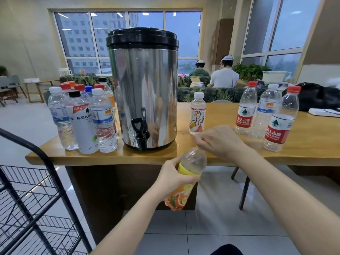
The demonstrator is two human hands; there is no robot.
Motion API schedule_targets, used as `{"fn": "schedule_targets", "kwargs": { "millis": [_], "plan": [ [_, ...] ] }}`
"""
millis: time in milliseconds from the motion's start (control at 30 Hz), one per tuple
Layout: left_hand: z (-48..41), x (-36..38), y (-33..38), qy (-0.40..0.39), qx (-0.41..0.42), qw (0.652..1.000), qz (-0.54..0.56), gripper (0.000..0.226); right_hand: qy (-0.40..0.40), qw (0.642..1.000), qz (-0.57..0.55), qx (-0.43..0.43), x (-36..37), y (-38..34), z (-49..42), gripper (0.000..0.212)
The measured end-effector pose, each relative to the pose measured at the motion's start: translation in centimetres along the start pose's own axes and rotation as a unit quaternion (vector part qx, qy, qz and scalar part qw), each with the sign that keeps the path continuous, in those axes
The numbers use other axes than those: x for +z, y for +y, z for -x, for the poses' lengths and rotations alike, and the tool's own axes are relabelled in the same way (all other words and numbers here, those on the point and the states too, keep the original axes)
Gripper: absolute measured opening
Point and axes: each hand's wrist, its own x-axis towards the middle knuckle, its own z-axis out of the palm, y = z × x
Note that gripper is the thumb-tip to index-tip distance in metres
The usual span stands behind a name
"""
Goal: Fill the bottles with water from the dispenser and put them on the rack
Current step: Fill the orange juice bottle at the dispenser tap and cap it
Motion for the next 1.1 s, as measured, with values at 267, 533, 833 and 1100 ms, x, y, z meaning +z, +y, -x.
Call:
{"fn": "schedule_targets", "kwargs": {
  "millis": [267,533,833,1100],
  "plan": [
    [-0.6,-0.4,1.8,-0.108,-0.038,0.991,0.069,0.051,0.042,0.996,-0.069,-0.049,-1.3,1.2,0.3,0.050],
    [-3.2,3.3,3.4,0.152,0.109,0.971,-0.149,0.065,-0.074,0.966,0.026,0.247,-3.2,2.3,-1.7,0.047],
    [-9.1,3.1,6.8,0.127,0.102,0.985,-0.063,0.083,0.084,0.977,0.101,0.169,-4.0,6.6,-3.2,0.081],
    [-13.2,4.8,6.7,0.215,0.148,0.957,-0.129,0.069,0.065,0.936,-0.014,0.347,-1.6,8.6,-4.9,0.072]
  ]
}}
